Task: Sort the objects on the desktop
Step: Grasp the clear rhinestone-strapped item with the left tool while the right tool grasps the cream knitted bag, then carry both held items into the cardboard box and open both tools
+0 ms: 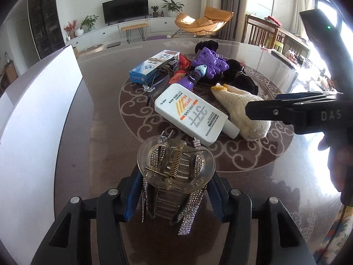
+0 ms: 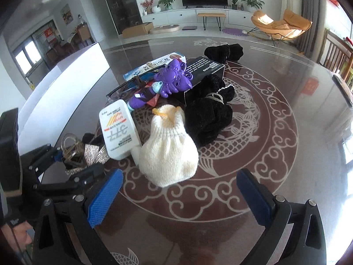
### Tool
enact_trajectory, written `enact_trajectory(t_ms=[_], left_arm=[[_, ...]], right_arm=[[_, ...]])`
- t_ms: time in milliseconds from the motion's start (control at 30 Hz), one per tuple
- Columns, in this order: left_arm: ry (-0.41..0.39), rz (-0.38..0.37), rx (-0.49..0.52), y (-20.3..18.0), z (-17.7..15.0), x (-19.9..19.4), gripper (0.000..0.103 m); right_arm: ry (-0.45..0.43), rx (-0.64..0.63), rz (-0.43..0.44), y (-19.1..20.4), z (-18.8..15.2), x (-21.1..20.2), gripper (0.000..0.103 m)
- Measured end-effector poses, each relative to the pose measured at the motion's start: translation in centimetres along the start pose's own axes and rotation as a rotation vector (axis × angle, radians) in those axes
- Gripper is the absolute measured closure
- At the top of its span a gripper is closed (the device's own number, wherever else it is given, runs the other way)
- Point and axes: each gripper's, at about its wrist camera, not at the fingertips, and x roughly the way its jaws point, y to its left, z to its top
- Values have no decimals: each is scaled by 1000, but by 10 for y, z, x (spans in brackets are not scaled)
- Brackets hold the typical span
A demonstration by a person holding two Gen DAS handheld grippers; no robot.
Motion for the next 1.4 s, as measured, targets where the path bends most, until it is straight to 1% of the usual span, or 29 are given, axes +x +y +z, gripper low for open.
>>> enact_trajectory(t_ms=[33,67,100,133,167,267,367,433,533,600,667,733,800,867,933,1033,1067,1100,1133,1167,1200,1233,1300,1367,1400], left_arm=[[-5,-13,-15,3,-3,-7,49],[-11,-22,-26,6,-6,-15,49],[-22,-26,-34,8,-9,-23,49],[-35,-31,-43,11,-12,-32,49],[-49,-39,-55,14,-14,-42,49],[-102,-75,-101,24,-20,-75,49],[-156,-116,-146,35,-20,-110,49],[-194,-120,-168,47,-18,-135,49],[-229,-94,-213,81,-18,-170,49],[-238,-43,-254,114,-20,-191,49],[-239,41,-283,150,-24,-206,49],[-208,129,-314,185,-30,-211,49],[-164,185,-347,217,-38,-208,49],[-109,234,-370,242,-47,-200,49],[-64,255,-391,258,-58,-191,49],[-15,269,-406,272,-66,-176,49],[7,282,-408,274,-69,-170,49],[22,305,-411,276,-70,-166,48],[29,332,-413,277,-70,-162,46],[31,353,-416,277,-71,-161,42],[24,361,-419,275,-71,-162,40],[8,358,-421,273,-71,-163,38],[-28,350,-402,262,-68,-168,36],[-59,358,-368,242,-60,-174,33],[-83,346,-347,229,-55,-178,33]], right_arm=[[35,5,4,1,7,13,0],[75,9,5,2,10,27,8],[117,16,21,1,11,38,22],[92,21,10,-1,11,39,40],[106,18,7,-2,10,40,55],[103,-2,-2,-4,0,23,55],[84,-3,3,-7,-7,-9,55],[56,9,41,-3,-2,-33,55],[6,-5,120,25,17,-60,55],[-22,-19,208,56,29,-74,55],[-42,-55,291,97,36,-82,55],[-41,-103,378,144,37,-88,55],[-29,-162,444,195,38,-83,55],[-23,-222,480,243,35,-75,55],[-7,-274,506,282,31,-61,55],[35,-330,501,325,21,-39,55],[49,-344,497,335,18,-32,52],[65,-351,489,342,16,-25,50],[83,-351,490,347,14,-18,42],[90,-348,494,348,13,-13,29],[82,-338,492,346,12,-12,24],[62,-322,494,340,12,-15,21],[13,-297,512,321,12,-27,20],[-53,-275,485,294,13,-41,16],[-91,-261,467,277,13,-48,13]])
